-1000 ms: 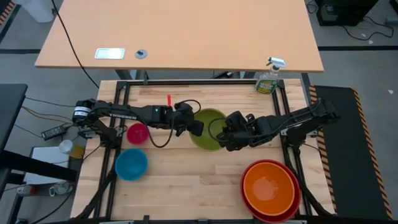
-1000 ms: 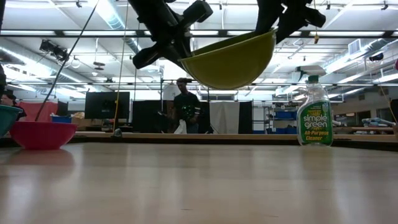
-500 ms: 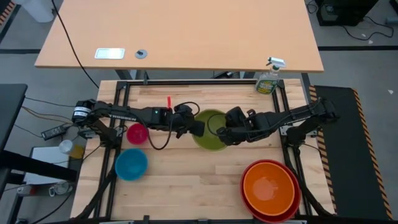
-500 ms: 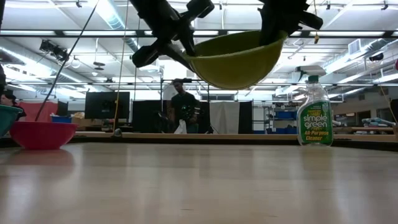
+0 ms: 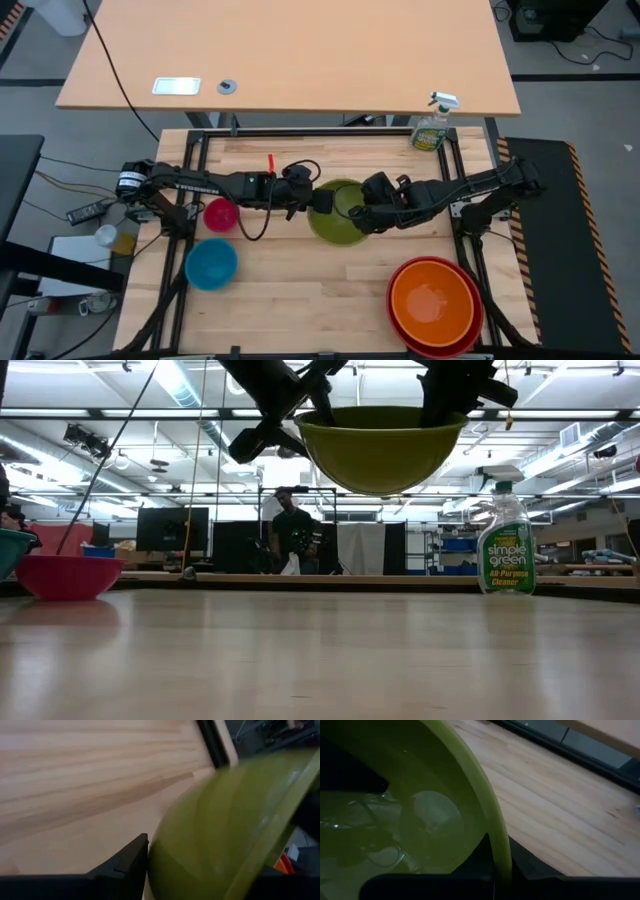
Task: Nest bowls inside each other
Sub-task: Stack the medium green bowl on top of the large orange bowl
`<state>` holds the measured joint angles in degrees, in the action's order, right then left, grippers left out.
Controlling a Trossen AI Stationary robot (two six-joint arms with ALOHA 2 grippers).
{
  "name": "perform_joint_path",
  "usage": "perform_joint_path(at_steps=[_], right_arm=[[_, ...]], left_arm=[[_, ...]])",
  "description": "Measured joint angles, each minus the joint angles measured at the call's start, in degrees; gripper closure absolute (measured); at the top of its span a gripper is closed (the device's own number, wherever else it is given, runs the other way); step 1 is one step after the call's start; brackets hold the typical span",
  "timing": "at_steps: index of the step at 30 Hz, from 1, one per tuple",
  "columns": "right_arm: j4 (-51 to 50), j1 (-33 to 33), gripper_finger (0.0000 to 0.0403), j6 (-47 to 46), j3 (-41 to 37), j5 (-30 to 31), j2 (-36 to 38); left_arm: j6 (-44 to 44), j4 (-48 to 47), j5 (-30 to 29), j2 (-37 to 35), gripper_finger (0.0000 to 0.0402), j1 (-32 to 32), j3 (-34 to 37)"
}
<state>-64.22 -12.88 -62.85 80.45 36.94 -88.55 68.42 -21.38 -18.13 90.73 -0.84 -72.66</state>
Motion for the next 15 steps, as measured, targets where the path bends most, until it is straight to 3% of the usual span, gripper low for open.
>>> perform_joint_path(at_steps=[10, 15], right_arm=[[-6.9, -0.4, 0.0378, 6.5, 0.0, -8.9, 1.5], [-9.9, -1.3, 0.0373, 13.3, 0.0, -18.4, 6.0]], left_arm=[[-5.8, 0.5, -0.3, -2.9, 0.0166, 0.0, -0.2], [-11.2, -1.3, -0.5, -5.7, 0.0148, 0.1, -0.2]])
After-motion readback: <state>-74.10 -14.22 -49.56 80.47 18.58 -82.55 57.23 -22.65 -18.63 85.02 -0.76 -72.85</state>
